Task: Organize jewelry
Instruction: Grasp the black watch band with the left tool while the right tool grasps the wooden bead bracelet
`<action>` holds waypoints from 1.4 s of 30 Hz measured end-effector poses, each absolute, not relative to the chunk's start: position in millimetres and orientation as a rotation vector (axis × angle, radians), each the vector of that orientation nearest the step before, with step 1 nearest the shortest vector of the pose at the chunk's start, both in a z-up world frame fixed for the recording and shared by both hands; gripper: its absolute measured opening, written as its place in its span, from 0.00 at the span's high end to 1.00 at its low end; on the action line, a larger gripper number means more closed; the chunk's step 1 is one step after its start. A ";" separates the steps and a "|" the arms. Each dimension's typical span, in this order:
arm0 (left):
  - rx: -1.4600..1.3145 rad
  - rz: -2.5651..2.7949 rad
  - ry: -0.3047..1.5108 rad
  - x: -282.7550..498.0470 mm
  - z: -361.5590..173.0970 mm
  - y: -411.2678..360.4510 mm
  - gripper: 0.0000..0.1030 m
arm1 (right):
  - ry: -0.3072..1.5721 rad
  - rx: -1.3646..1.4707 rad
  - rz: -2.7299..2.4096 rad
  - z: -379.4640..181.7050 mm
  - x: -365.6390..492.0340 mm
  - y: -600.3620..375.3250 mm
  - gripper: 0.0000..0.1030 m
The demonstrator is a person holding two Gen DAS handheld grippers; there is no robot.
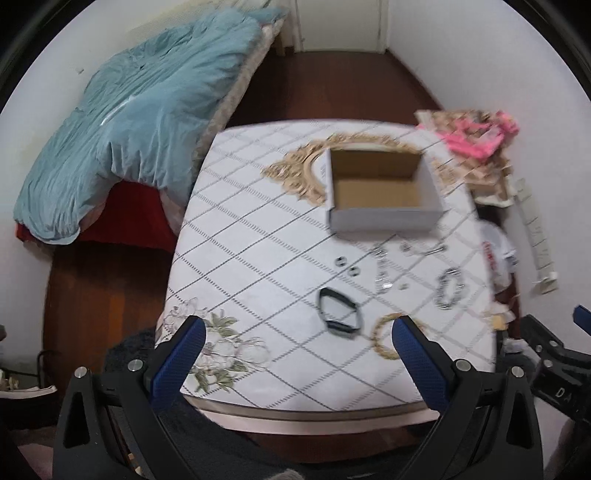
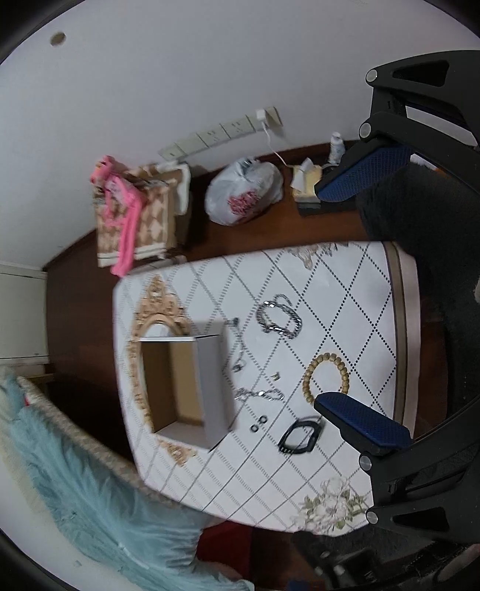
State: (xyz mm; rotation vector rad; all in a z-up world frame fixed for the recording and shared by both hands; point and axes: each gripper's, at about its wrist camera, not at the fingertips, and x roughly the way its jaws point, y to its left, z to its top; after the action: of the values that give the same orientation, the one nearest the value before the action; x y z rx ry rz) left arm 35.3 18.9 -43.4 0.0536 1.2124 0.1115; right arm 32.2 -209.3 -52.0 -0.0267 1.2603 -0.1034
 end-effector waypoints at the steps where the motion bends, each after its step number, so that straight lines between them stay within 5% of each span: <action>1: 0.061 0.122 1.228 40.7 -56.4 21.7 0.00 | 1.284 -0.019 -0.097 -65.6 37.0 -209.1 0.00; 9: 0.103 0.157 1.354 57.7 -126.0 36.9 0.00 | 1.464 -0.012 -0.063 -167.1 60.9 -189.3 0.01; 13: 0.105 0.146 1.415 62.5 -154.5 39.3 0.00 | 1.526 0.017 -0.054 -206.3 64.8 -182.1 0.09; 21: 0.024 0.074 1.495 64.2 -185.1 33.5 0.00 | 1.525 -0.001 -0.021 -235.5 59.1 -164.1 0.37; 25: -0.008 0.030 1.506 65.8 -189.3 26.0 0.00 | 1.496 -0.038 -0.011 -228.1 56.4 -159.8 0.91; 32: -0.160 0.011 1.520 68.0 -195.9 39.0 0.01 | 1.547 0.010 -0.037 -223.7 55.6 -180.8 0.91; 34: -0.216 0.004 1.529 68.3 -202.2 45.0 0.07 | 1.556 0.033 -0.040 -222.1 57.9 -186.8 0.91; 40: -0.309 -0.070 1.518 64.3 -213.7 45.2 0.54 | 1.561 0.012 -0.054 -228.1 67.3 -190.2 0.90; 41: -0.305 -0.082 1.509 63.3 -215.0 45.1 0.69 | 1.562 0.014 -0.054 -228.3 67.7 -190.7 0.90; 42: -0.286 -0.089 1.506 61.9 -214.9 42.4 0.70 | 1.560 0.015 -0.053 -228.4 68.3 -190.9 0.90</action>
State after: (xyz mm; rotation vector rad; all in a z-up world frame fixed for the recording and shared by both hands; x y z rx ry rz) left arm 61.9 42.4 -214.9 -0.2856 1.5057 -0.0890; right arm 68.3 -190.9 -228.4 0.0150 1.5602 -0.0533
